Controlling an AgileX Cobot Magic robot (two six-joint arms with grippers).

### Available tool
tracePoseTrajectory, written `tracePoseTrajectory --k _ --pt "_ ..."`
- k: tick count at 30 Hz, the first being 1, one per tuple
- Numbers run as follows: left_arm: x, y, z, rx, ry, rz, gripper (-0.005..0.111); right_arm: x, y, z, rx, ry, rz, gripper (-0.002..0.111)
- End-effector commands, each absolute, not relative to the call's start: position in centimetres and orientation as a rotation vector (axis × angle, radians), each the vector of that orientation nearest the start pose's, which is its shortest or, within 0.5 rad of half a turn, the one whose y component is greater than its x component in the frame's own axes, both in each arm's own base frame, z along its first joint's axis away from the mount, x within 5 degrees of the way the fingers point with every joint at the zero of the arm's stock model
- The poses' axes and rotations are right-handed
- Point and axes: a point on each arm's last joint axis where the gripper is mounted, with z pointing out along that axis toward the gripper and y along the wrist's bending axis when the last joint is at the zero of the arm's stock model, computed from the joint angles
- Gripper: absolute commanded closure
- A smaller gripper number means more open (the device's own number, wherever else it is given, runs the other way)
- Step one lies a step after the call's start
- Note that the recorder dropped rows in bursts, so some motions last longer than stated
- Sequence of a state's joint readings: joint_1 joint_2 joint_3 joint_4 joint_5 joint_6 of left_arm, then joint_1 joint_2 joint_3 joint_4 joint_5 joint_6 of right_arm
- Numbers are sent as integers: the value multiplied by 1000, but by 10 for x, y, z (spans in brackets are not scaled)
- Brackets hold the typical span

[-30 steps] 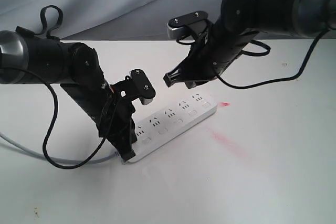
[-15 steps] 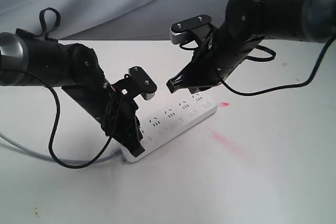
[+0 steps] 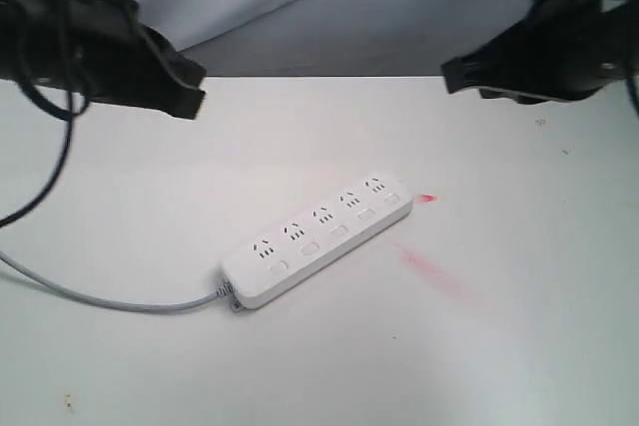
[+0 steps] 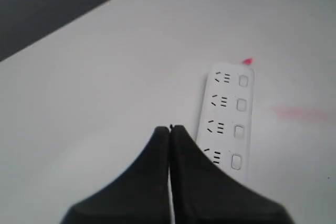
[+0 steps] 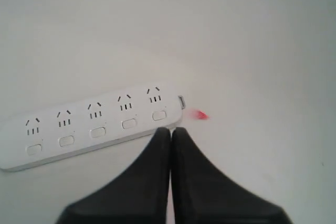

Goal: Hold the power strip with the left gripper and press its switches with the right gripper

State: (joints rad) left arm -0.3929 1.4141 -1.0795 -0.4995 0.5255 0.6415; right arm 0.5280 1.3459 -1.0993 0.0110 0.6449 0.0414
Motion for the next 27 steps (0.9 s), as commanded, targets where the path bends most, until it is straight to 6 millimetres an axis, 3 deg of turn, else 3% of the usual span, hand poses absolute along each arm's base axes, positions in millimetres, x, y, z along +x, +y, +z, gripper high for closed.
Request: tracePoseTrajectory --k 1,7,14,20,27 --pt "241 -103 335 660 2082 -359 107 211 115 339 -491 2235 295 108" --pt "191 -70 352 512 1977 -347 107 156 85 354 -382 2086 379 108" --pt "136 -54 352 448 1855 -344 107 106 55 347 -309 1949 409 108" --pt "100 -45 331 388 1799 -362 107 76 34 322 -205 1889 426 108" --pt "80 -33 298 305 1698 -310 107 61 11 275 -36 1829 366 108"
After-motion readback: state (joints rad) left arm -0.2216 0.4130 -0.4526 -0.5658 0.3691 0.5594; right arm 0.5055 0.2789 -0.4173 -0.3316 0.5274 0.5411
